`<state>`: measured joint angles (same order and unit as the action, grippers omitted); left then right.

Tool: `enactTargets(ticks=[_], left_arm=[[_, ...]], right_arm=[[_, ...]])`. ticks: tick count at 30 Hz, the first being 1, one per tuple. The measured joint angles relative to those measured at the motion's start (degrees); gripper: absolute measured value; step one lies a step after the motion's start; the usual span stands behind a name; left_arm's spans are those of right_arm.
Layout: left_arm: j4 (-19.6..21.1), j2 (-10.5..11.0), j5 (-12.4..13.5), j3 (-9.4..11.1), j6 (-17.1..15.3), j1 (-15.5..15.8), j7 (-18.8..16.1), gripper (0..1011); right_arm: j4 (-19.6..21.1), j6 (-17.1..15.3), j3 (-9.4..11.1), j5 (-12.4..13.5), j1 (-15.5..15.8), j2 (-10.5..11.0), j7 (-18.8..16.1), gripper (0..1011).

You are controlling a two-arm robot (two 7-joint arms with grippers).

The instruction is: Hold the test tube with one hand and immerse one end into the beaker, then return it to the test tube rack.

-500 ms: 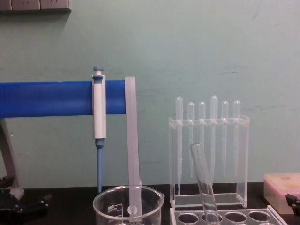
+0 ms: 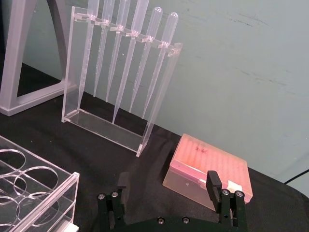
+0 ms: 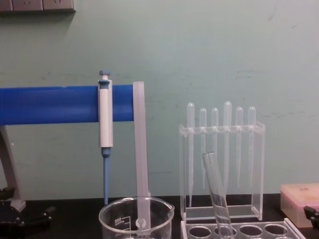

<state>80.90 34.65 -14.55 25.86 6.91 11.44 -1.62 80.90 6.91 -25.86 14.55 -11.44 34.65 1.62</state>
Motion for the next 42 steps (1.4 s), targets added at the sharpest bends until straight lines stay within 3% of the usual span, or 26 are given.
enactTargets(ticks=[16, 23, 29, 33, 42], left_arm=[[0.00, 0.00, 0.00, 0.00, 0.00, 0.00, 0.00, 1000], [0.00, 0.00, 0.00, 0.00, 0.00, 0.00, 0.00, 1000], [0.00, 0.00, 0.00, 0.00, 0.00, -0.01, 0.00, 1000], [0.00, 0.00, 0.00, 0.00, 0.00, 0.00, 0.00, 1000], [0.00, 0.00, 0.00, 0.00, 0.00, 0.00, 0.00, 1000]], right_arm=[[0.15, 0.02, 0.09, -0.13, 0.12, 0.04, 0.01, 1004], [7.30, 1.22, 3.22, -0.39, 5.84, 3.87, -0.10, 1004], [15.20, 0.60, 6.51, 3.44, 11.49, 7.90, -3.58, 1004], [18.34, -0.58, 7.01, 6.42, 13.08, 8.81, -7.32, 1004], [21.68, -5.45, 4.47, 11.07, 10.95, 6.72, -15.42, 1004]])
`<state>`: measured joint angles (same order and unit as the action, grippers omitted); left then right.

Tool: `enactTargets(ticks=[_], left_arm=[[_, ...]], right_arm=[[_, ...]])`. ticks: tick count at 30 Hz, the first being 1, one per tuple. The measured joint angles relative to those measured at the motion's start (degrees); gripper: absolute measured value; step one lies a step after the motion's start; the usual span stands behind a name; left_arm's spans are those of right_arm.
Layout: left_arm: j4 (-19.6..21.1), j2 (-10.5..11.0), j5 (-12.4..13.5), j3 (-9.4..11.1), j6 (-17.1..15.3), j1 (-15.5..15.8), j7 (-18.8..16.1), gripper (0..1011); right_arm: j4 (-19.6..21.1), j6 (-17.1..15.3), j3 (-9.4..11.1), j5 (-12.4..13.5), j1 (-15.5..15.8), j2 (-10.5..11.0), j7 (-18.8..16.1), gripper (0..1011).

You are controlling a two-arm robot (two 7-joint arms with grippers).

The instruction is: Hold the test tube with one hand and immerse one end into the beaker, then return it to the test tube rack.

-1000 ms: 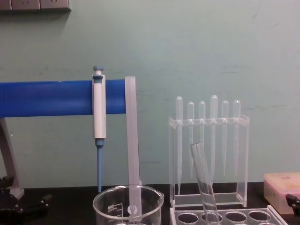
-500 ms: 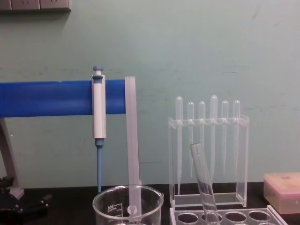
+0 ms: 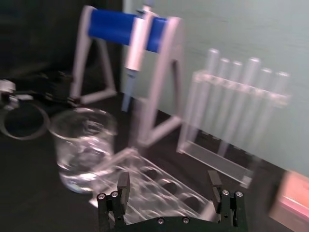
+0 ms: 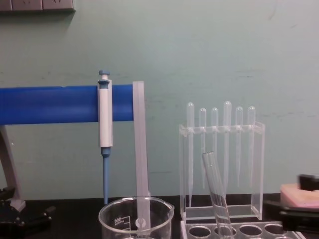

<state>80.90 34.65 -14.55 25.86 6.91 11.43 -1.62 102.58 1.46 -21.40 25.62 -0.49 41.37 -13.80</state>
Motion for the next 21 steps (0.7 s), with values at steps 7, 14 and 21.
enactTargets(ticks=[7, 14, 21], left_arm=[[0.00, 0.00, 0.00, 0.00, 0.00, 0.00, 0.00, 1000], [0.00, 0.00, 0.00, 0.00, 0.00, 0.00, 0.00, 1000], [0.00, 0.00, 0.00, 0.00, 0.00, 0.00, 0.00, 1000]], right_arm=[[0.07, -4.53, -3.05, -0.44, -5.01, -4.48, -2.88, 1004], [-4.75, -11.15, -4.61, 0.15, -11.59, -9.79, -4.54, 1004], [-8.91, -15.82, -5.39, 0.05, -16.46, -12.94, -6.44, 984]])
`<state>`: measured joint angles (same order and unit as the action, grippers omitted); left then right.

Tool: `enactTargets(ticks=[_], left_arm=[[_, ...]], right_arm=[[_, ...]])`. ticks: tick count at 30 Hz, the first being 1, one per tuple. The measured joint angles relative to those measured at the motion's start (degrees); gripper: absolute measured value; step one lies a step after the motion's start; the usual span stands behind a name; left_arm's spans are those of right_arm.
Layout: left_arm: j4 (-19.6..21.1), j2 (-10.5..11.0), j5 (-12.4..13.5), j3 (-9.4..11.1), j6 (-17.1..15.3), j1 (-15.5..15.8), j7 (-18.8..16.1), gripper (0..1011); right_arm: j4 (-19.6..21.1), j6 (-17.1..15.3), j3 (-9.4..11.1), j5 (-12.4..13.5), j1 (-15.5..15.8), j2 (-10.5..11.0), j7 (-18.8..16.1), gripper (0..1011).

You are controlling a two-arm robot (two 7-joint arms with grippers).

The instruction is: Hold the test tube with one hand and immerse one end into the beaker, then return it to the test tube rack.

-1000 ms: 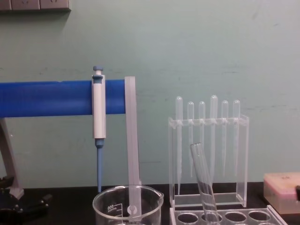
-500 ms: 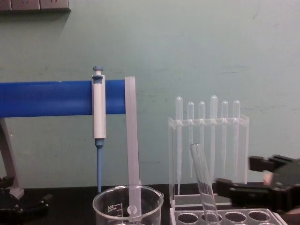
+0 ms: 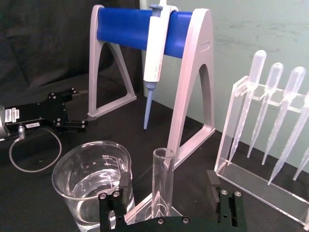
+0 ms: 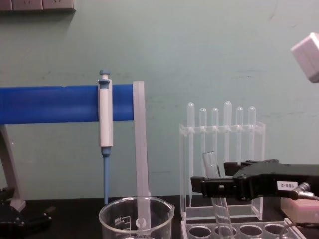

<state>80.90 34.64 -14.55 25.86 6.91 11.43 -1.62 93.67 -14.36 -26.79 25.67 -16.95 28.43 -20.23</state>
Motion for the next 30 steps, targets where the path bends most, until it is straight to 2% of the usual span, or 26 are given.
enactTargets(ticks=[4, 10, 11, 17, 18, 25, 30], left_arm=[[0.00, 0.00, 0.00, 0.00, 0.00, 0.00, 0.00, 1000], [0.00, 0.00, 0.00, 0.00, 0.00, 0.00, 0.00, 1000], [0.00, 0.00, 0.00, 0.00, 0.00, 0.00, 0.00, 1000], [0.00, 0.00, 0.00, 0.00, 0.00, 0.00, 0.00, 1000], [0.00, 0.00, 0.00, 0.00, 0.00, 0.00, 0.00, 1000], [0.00, 0.00, 0.00, 0.00, 0.00, 0.00, 0.00, 1000], [0.00, 0.00, 0.00, 0.00, 0.00, 0.00, 0.00, 1000]], right_arm=[[-0.74, -1.80, -0.19, -0.54, -1.23, -0.53, -0.68, 909], [-1.09, -3.35, -0.30, -1.35, -1.91, -0.81, -1.38, 748], [-1.20, -3.57, -0.22, -1.41, -2.00, -0.88, -1.41, 692], [-1.55, -3.97, 0.03, -1.79, -2.09, -1.18, -1.54, 539], [-1.55, -3.98, 0.15, -1.80, -2.05, -1.23, -1.64, 468], [-1.56, -3.84, 0.51, -1.78, -1.92, -1.58, -2.01, 256], [-0.82, -3.49, 1.04, -1.60, -1.42, -1.56, -2.20, 231]])
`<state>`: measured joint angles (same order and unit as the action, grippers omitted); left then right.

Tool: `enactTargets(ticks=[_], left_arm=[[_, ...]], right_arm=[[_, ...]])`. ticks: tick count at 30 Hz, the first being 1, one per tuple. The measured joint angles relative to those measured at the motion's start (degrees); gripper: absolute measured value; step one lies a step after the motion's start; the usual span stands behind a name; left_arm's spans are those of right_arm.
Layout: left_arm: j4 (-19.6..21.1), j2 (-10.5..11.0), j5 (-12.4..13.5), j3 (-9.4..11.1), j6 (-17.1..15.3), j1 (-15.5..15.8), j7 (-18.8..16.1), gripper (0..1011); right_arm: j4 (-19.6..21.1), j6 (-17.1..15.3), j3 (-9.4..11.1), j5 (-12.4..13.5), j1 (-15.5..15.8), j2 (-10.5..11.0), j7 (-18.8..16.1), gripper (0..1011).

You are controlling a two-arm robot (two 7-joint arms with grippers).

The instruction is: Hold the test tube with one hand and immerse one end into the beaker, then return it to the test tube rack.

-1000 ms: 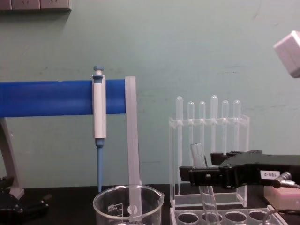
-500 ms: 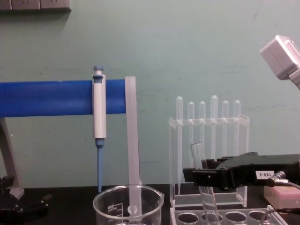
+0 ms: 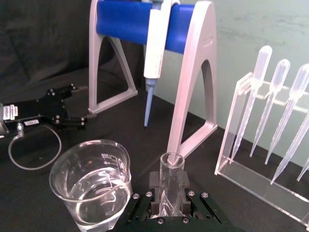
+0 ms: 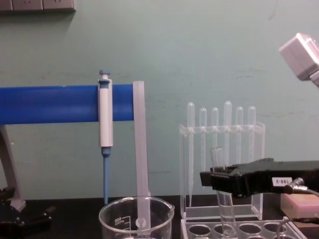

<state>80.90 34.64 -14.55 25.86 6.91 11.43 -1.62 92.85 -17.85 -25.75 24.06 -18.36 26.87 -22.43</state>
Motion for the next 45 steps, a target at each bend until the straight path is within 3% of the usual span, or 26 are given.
enactTargets(ticks=[21, 36, 45], left_arm=[[0.00, 0.00, 0.00, 0.00, 0.00, 0.00, 0.00, 1000], [0.00, 0.00, 0.00, 0.00, 0.00, 0.00, 0.00, 1000], [0.00, 0.00, 0.00, 0.00, 0.00, 0.00, 0.00, 1000]], right_arm=[[11.28, 5.50, 6.01, 2.85, 6.29, 2.22, 2.20, 231], [12.67, 4.89, 5.77, 2.98, 5.70, 2.56, 2.47, 230], [13.59, 3.65, 3.44, 2.49, 2.72, 1.05, 2.41, 231]])
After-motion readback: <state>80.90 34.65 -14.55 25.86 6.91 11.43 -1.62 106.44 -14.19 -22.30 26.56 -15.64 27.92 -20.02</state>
